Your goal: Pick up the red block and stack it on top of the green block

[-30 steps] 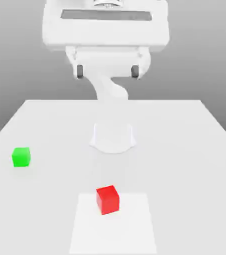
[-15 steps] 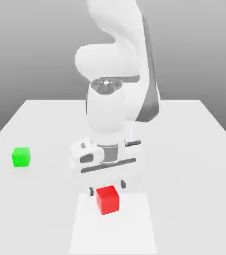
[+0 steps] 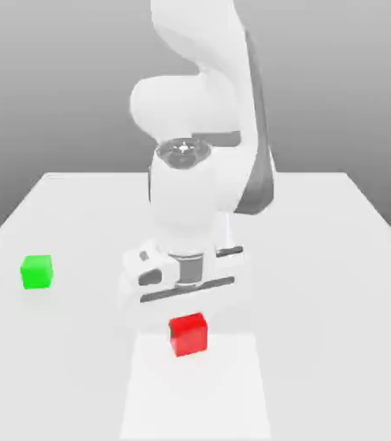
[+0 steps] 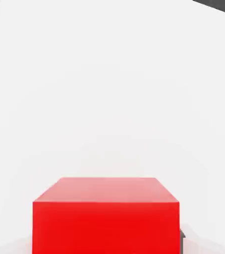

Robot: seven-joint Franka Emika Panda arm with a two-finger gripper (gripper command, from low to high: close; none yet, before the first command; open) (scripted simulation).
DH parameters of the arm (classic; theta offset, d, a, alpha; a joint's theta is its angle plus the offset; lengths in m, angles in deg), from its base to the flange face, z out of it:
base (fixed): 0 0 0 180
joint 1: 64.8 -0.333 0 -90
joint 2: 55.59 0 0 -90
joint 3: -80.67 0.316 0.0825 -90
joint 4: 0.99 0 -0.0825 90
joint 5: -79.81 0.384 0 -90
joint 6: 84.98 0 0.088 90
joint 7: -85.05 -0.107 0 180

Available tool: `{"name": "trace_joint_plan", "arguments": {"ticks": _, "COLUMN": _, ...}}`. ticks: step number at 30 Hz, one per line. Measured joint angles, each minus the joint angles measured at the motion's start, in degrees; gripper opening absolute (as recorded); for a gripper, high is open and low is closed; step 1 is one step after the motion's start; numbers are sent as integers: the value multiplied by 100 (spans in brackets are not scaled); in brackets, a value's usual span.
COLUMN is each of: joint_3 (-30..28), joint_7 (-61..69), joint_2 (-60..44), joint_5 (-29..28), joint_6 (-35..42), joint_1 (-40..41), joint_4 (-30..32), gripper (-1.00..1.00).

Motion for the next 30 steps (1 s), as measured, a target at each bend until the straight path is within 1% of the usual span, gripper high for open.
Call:
{"name": "trace_joint_plan", "arguments": {"ticks": 3, "joint_3": -336, "joint_7": -157, "joint_2": 314, "joint_5": -215, "joint_6": 262, "joint_1": 557, "joint_4": 30, "gripper": -100}}
{"name": "trace_joint_plan", "arguments": {"ticks": 7, "joint_3": -926, "joint_7": -402, "joint_2": 588, "joint_5": -553, "joint_6": 484, "joint_1": 1347, "joint_4": 43, "gripper": -100}}
{"name": "trace_joint_plan", "arguments": {"ticks": 19, "joint_3": -2627, "joint_7": -1051, "joint_2": 1212, "joint_5": -1448, "joint_6": 1009, "joint_1": 4088, "joint_4": 96, "gripper": -100}}
{"name": "trace_joint_plan", "arguments": {"ticks": 22, "joint_3": -2871, "joint_7": -785, "joint_2": 1030, "joint_5": -1065, "joint_6": 923, "joint_1": 4013, "joint_4": 75, "gripper": -100}}
{"name": "trace_joint_plan", "arguments": {"ticks": 30, "joint_3": -3152, "joint_7": 250, "joint_2": 260, "joint_5": 412, "joint_6": 413, "joint_1": 3385, "joint_4": 8, "gripper": -100}}
